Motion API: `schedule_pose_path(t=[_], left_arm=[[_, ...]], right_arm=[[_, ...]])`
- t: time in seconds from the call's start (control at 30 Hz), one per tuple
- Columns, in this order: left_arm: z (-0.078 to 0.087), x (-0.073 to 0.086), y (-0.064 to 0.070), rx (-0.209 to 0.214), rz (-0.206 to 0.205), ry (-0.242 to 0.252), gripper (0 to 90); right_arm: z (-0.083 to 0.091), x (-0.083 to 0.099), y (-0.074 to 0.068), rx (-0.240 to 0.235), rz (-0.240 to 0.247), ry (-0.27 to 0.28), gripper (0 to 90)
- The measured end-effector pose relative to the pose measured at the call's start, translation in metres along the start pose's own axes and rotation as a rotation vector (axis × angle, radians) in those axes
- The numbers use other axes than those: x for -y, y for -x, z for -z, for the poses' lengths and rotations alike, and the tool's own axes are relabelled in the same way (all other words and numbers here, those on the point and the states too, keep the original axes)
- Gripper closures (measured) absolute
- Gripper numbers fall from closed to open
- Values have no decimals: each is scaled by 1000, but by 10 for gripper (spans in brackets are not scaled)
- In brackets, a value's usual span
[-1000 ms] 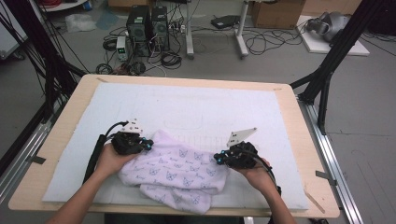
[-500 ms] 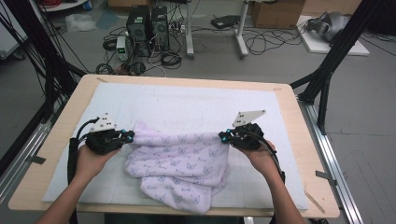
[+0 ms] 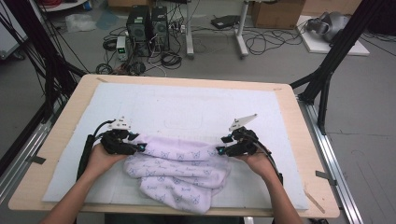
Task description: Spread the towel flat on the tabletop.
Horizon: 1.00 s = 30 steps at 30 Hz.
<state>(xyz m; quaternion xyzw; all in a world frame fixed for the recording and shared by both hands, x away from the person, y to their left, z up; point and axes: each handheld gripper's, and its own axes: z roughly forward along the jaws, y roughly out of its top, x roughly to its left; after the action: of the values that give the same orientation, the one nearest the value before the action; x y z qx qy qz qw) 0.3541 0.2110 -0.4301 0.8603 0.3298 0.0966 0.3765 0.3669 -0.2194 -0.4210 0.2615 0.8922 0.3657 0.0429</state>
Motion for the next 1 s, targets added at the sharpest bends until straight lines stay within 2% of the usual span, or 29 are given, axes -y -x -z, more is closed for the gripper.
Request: schedule_pose_path(t=[0.03,0.07,0.13,0.17,0.2,0.23,0.27,0.33,0.4,0.47,0.53,0.57,0.63,0.67,0.7,0.73,0.77,0.8,0.93,1.0], left_arm=[[-3,1,0,3,-5,-13,558],[-4,1,1,9,-11,-13,628],[-3,0,2,11,-27,-5,725],[-3,0,3,10,-35,-4,763],[-2,-1,3,4,-34,-1,784],[0,-1,3,0,-35,5,797],[1,-2,3,-5,-32,19,803],[6,-6,1,-22,-13,60,811],[11,-15,-2,-31,0,82,815],[17,-30,-7,-58,1,121,819],[23,-53,-14,-101,10,179,821],[26,-67,-19,-127,13,210,820],[29,-99,-31,-188,14,287,802],[27,-112,-36,-263,-2,294,739],[23,-122,-42,-320,13,276,596],[20,-126,-49,-314,62,254,505],[18,-127,-55,-285,86,244,489],[16,-124,-57,-272,93,249,489],[10,-103,-55,-222,74,223,487],[10,-91,-51,-190,75,232,487]], right_arm=[[-5,1,1,-8,-8,-20,486],[-8,1,1,-17,-20,-37,544],[-15,1,-2,-42,6,-78,658],[-16,1,-5,-28,26,-77,783],[-14,-1,-6,-72,34,-70,817],[-13,-2,-7,-116,23,-49,828],[-11,-4,-8,-121,32,-43,833],[-5,-6,-10,-109,63,-21,838],[4,-10,-8,-101,57,13,841],[16,-18,-2,-53,65,29,843],[33,-33,9,4,61,70,844],[42,-44,16,41,60,95,844],[60,-69,33,150,45,169,821],[67,-81,43,220,19,211,694],[71,-91,52,305,-12,242,572],[74,-96,61,333,-53,252,578],[75,-98,68,319,-87,261,571],[73,-97,70,318,-94,257,570],[54,-80,64,278,-57,179,550],[44,-67,59,246,-55,169,550]])
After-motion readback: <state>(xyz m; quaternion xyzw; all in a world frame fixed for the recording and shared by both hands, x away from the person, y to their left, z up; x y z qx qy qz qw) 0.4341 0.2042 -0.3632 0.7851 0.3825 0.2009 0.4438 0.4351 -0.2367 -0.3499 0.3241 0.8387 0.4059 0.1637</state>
